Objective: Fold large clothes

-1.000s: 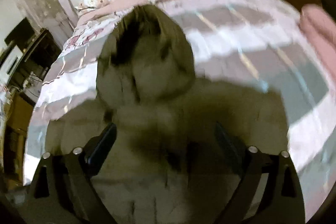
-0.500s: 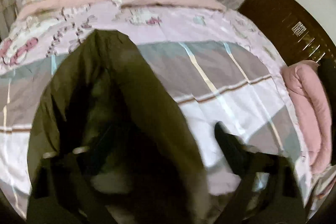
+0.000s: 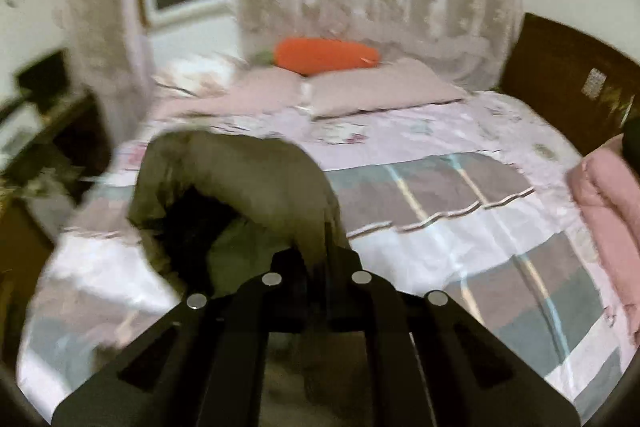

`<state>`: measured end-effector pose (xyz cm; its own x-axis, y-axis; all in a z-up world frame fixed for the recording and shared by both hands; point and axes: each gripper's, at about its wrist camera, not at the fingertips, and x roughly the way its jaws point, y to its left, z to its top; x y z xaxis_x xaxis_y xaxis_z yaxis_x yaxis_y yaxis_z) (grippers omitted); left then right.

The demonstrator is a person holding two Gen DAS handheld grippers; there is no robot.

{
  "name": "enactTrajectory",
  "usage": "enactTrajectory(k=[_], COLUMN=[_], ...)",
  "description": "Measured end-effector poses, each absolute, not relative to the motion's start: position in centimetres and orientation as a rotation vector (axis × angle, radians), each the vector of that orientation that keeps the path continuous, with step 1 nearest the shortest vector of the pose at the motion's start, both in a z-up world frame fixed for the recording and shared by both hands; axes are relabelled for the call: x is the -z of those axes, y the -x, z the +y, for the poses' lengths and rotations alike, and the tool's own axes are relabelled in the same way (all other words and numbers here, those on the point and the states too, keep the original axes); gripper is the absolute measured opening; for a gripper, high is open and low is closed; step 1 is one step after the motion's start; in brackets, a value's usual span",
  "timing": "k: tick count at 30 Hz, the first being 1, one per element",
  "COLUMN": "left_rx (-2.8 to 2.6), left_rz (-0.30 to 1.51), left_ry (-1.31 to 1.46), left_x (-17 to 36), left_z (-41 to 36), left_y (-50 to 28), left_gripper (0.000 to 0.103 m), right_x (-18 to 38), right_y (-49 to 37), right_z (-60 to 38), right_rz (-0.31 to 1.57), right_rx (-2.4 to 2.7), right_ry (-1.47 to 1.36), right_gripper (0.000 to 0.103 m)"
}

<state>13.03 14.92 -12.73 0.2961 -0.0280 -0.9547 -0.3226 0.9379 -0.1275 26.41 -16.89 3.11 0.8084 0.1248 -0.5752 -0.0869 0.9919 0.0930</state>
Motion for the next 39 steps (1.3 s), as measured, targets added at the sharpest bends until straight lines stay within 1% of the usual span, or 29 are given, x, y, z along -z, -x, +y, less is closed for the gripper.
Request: enactTrajectory(k=[3, 6, 8, 10, 11, 12, 13, 14, 15, 16, 18, 19, 21, 22, 23, 24, 25, 26, 27, 29, 31, 32, 34, 36, 39], left_rx=[-0.229, -0.245, -0.254, -0.275, -0.285, -0.285, -0.279, -0.271, -0.26, -0.252, -0.228, -0.216, -0.19, -0.176, -0.163, -0.143, -0.124, -0.102, -0.09, -0.071, -0.056, -0.055, -0.066, -0.088, -0.078], left_rz=[1.212, 1.176, 1.144, 1.1, 1.077, 1.066, 1.065, 1.068, 1.074, 1.078, 1.072, 1.064, 1.041, 1.018, 0.999, 0.976, 0.966, 0.976, 0.991, 1.045, 1.104, 1.126, 1.189, 1.253, 1.345], left_ry=[0.345, 0.396, 0.448, 0.484, 0.496, 0.501, 0.501, 0.5, 0.494, 0.488, 0.47, 0.456, 0.397, 0.353, 0.32, 0.266, 0.21, 0.159, 0.132, 0.086, 0.072, 0.074, 0.096, 0.126, 0.154], left_x=[11.7, 11.2, 10.8, 10.3, 10.0, 9.8, 9.7, 9.6, 9.6, 9.7, 9.7, 9.6, 9.3, 8.9, 8.7, 8.4, 8.4, 8.8, 9.1, 10.7, 12.2, 12.8, 14.5, 16.2, 18.5], left_z=[15.5, 16.2, 16.7, 16.9, 16.9, 16.7, 16.5, 16.2, 15.7, 15.2, 14.0, 13.3, 11.7, 10.6, 9.9, 8.6, 7.3, 6.0, 5.2, 3.4, 2.7, 2.4, 2.7, 3.3, 3.6], left_y=[-12.4, -11.6, -11.1, -10.6, -10.5, -10.5, -10.6, -10.7, -10.8, -10.9, -11.2, -11.3, -11.7, -11.9, -12.1, -12.3, -12.7, -13.0, -13.4, -14.0, -14.4, -14.5, -14.8, -15.0, -15.2], left_gripper=[0.101, 0.101, 0.101, 0.101, 0.101, 0.101, 0.101, 0.101, 0.101, 0.101, 0.101, 0.101, 0.101, 0.101, 0.101, 0.101, 0.101, 0.101, 0.101, 0.101, 0.101, 0.101, 0.101, 0.101, 0.101], right_x=[-2.8, 0.0, 3.3, 7.1, 10.4, 12.0, 13.6, 14.1, 14.6, 15.1, 16.7, 17.6, 17.5, 16.4, 14.5, 12.3, 10.4, 9.1, 8.2, 6.9, 6.3, 6.9, 9.2, 12.9, 16.3], right_y=[-17.4, -10.9, -8.6, -8.4, -9.6, -10.1, -10.4, -10.4, -10.2, -10.1, -9.9, -9.7, -8.7, -8.6, -8.7, -8.9, -9.2, -9.3, -9.6, -9.8, -10.2, -11.0, -12.0, -12.8, -14.3], right_z=[-19.9, -23.0, -25.3, -26.9, -27.2, -27.1, -27.4, -27.4, -27.3, -27.0, -26.2, -25.5, -25.1, -25.3, -25.8, -26.5, -27.2, -27.6, -27.6, -26.9, -24.9, -23.6, -21.2, -19.5, -19.9], right_rz=[0.587, 0.585, 0.656, 0.779, 0.953, 1.037, 1.091, 1.094, 1.094, 1.106, 1.191, 1.248, 1.232, 1.2, 1.147, 1.086, 1.019, 0.964, 0.922, 0.834, 0.785, 0.822, 0.958, 1.078, 1.135], right_rx=[-0.208, -0.249, -0.239, -0.183, -0.138, -0.107, -0.07, -0.044, -0.028, -0.031, -0.041, -0.076, -0.119, -0.141, -0.152, -0.14, -0.132, -0.157, -0.201, -0.265, -0.321, -0.367, -0.394, -0.359, -0.277], right_ry=[-0.113, -0.112, -0.121, -0.078, 0.016, 0.057, 0.08, 0.101, 0.142, 0.192, 0.376, 0.486, 0.549, 0.514, 0.421, 0.298, 0.157, 0.03, -0.062, -0.153, -0.157, -0.152, -0.098, -0.047, -0.062], right_gripper=[0.006, 0.006, 0.006, 0.009, 0.011, 0.02, 0.042, 0.055, 0.075, 0.086, 0.096, 0.096, 0.095, 0.089, 0.082, 0.068, 0.058, 0.053, 0.046, 0.045, 0.045, 0.045, 0.044, 0.044, 0.045])
